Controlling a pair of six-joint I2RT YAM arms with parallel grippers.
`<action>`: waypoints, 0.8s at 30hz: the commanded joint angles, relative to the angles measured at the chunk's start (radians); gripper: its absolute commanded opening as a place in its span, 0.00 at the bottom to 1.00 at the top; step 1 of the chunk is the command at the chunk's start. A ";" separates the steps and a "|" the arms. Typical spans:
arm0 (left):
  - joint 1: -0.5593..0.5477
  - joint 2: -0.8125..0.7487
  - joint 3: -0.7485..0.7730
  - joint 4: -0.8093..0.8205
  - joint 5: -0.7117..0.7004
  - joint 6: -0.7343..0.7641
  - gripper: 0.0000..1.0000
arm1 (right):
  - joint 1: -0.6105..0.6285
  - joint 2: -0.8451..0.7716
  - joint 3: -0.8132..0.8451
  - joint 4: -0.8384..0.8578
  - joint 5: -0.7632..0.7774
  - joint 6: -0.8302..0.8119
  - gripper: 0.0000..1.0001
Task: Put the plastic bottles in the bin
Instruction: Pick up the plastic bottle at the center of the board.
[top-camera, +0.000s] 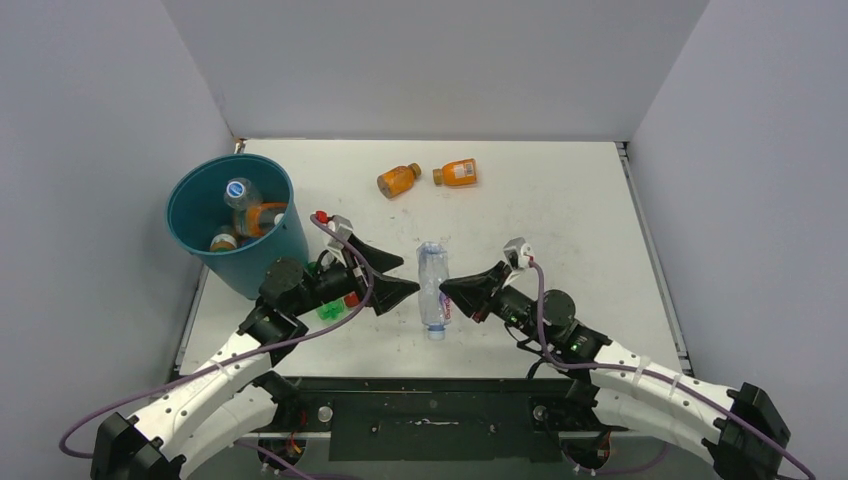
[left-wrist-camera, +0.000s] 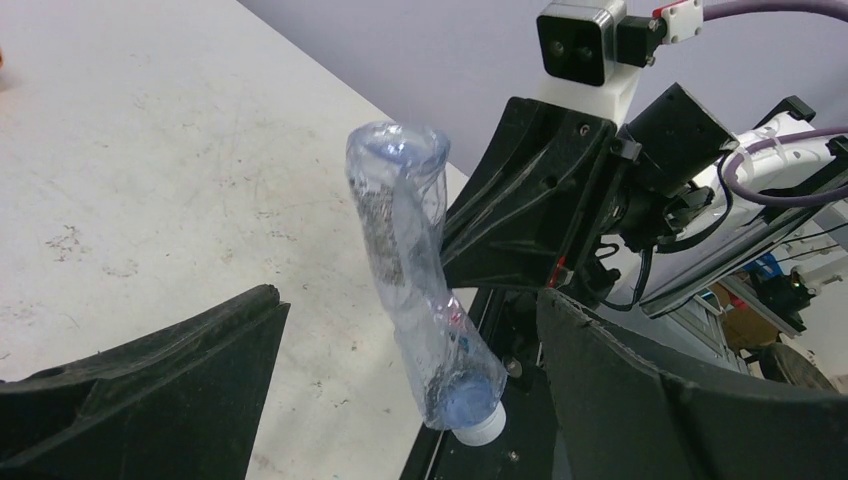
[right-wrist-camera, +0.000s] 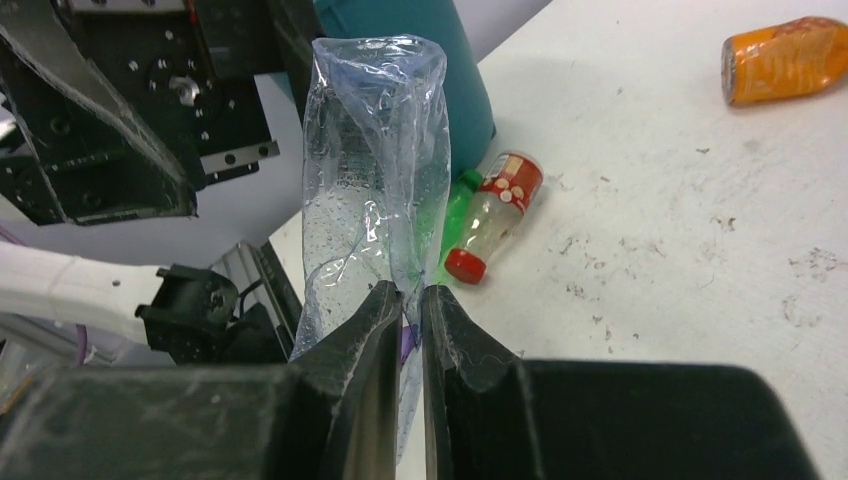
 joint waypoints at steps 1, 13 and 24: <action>-0.005 0.012 0.019 0.086 0.043 -0.018 0.96 | 0.035 0.036 0.034 -0.002 -0.053 -0.053 0.05; -0.019 0.020 0.055 -0.038 -0.017 0.051 0.91 | 0.206 0.124 0.154 -0.106 0.100 -0.140 0.05; -0.035 0.019 0.065 -0.054 0.006 0.073 0.11 | 0.276 0.128 0.158 -0.076 0.211 -0.146 0.05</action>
